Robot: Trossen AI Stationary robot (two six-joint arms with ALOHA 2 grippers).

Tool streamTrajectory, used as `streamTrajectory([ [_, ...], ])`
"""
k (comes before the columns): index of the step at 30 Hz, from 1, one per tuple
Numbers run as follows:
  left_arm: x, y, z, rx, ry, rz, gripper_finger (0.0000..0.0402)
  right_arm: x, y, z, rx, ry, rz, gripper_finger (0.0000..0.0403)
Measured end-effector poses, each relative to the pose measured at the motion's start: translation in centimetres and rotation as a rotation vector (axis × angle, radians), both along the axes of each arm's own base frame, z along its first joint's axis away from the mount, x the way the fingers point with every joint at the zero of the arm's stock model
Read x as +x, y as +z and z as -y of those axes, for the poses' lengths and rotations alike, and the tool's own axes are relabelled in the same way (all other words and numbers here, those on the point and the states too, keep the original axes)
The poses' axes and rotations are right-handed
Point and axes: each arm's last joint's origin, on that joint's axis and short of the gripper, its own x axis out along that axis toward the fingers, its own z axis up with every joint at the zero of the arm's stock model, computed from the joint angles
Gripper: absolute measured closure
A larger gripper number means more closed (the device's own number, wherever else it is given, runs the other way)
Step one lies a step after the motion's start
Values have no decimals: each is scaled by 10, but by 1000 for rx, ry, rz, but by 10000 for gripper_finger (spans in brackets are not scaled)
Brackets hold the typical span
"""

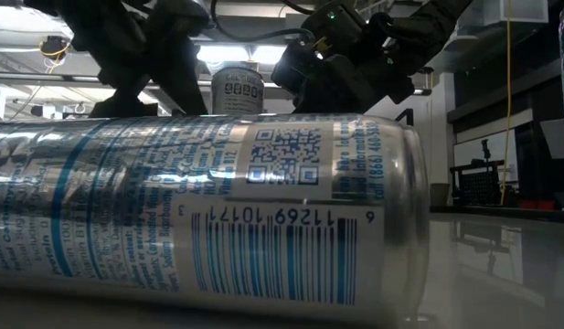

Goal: Place canned beverage on shelf
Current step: Put the white blue soda can on the shelf

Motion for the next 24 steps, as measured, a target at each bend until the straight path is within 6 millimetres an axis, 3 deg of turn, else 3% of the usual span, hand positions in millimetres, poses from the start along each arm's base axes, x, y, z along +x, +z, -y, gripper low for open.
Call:
streamTrajectory([
  [20, 3, -1, -38, 286, 38, -84, 138, -3, -3, 0, 0, 1, -45, 10],
  [24, 1, 1, -46, 255, 14, -109, 138, -5, -1, 4, -24, -35, -68, 10],
])
